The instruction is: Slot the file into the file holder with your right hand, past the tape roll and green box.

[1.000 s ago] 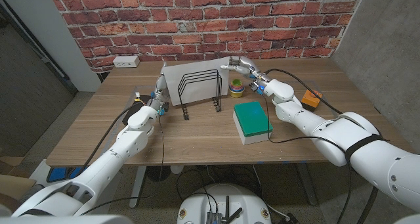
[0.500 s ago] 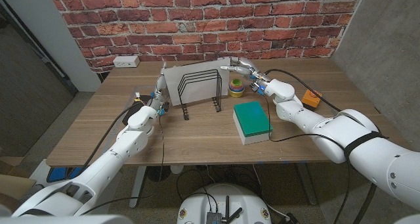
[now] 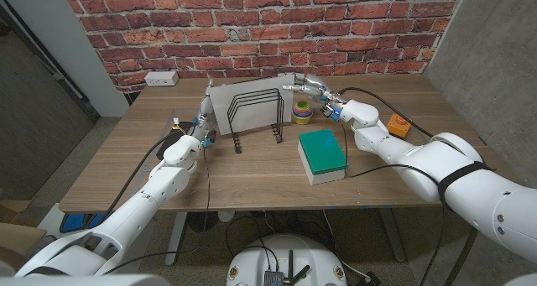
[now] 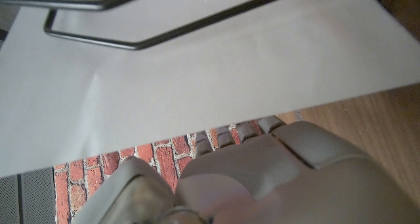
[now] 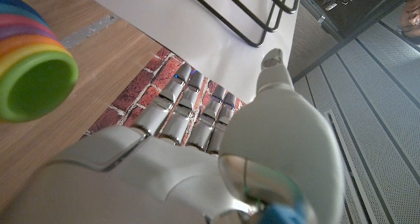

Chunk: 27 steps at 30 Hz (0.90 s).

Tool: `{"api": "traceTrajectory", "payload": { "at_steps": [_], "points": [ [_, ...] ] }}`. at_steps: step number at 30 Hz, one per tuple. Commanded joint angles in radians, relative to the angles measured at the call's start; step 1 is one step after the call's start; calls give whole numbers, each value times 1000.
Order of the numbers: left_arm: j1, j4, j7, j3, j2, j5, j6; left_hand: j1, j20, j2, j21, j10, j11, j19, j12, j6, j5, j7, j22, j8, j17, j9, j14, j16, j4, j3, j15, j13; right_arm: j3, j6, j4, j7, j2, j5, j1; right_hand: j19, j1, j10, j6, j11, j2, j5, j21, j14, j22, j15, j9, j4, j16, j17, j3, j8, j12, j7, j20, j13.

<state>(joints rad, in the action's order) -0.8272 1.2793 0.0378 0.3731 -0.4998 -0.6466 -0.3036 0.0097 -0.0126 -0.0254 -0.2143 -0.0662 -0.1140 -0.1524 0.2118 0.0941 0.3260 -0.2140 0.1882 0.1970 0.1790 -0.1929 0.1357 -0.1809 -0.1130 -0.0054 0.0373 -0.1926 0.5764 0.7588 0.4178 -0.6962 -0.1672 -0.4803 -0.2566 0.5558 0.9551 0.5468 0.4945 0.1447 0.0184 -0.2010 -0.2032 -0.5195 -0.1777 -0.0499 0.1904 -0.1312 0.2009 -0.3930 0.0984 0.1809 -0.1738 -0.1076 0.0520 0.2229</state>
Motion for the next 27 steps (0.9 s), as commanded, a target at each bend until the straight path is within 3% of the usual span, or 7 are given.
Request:
{"api": "traceTrajectory", "payload": {
  "at_steps": [1, 8, 27],
  "points": [
    [2, -2, 1, 0, 1, 0, -1, -2, -1, -4, -2, 0, -7, -5, 2, 3, 9, -5, 5, 2, 2, -4, 7, -6, 0, 7, 4, -5, -10, -23, -41, -67, 3, -5, 25, -26, -23, -30, -38, -7, 6, -10, 9, 28, -1, -72, 0, 5, -6, 10, -13, -4, -2, 5, 32, -4],
    [0, 0, 0, 0, 0, 0, -1, -2, -1, -4, -1, 1, -8, -4, 2, 2, 9, -5, 5, 2, 2, -4, 8, -6, 0, 7, 4, -5, -15, -41, -49, -92, -5, -2, 35, -87, -44, -99, -99, -22, 14, -20, 22, 105, 3, -41, -2, 8, -20, 34, -22, -5, 0, 19, 8, -11],
    [0, 1, 0, 0, 0, 0, 0, -2, -2, -4, -1, 1, -8, -5, 2, 3, 9, -5, 5, 2, 2, -4, 7, -6, 0, 7, 4, -5, -30, -8, -42, -113, -33, 0, 30, -124, -75, -152, -156, -40, 19, -30, 21, 164, 4, -26, -5, 17, -20, 60, -33, -4, -4, 36, 5, -16]
  ]
}}
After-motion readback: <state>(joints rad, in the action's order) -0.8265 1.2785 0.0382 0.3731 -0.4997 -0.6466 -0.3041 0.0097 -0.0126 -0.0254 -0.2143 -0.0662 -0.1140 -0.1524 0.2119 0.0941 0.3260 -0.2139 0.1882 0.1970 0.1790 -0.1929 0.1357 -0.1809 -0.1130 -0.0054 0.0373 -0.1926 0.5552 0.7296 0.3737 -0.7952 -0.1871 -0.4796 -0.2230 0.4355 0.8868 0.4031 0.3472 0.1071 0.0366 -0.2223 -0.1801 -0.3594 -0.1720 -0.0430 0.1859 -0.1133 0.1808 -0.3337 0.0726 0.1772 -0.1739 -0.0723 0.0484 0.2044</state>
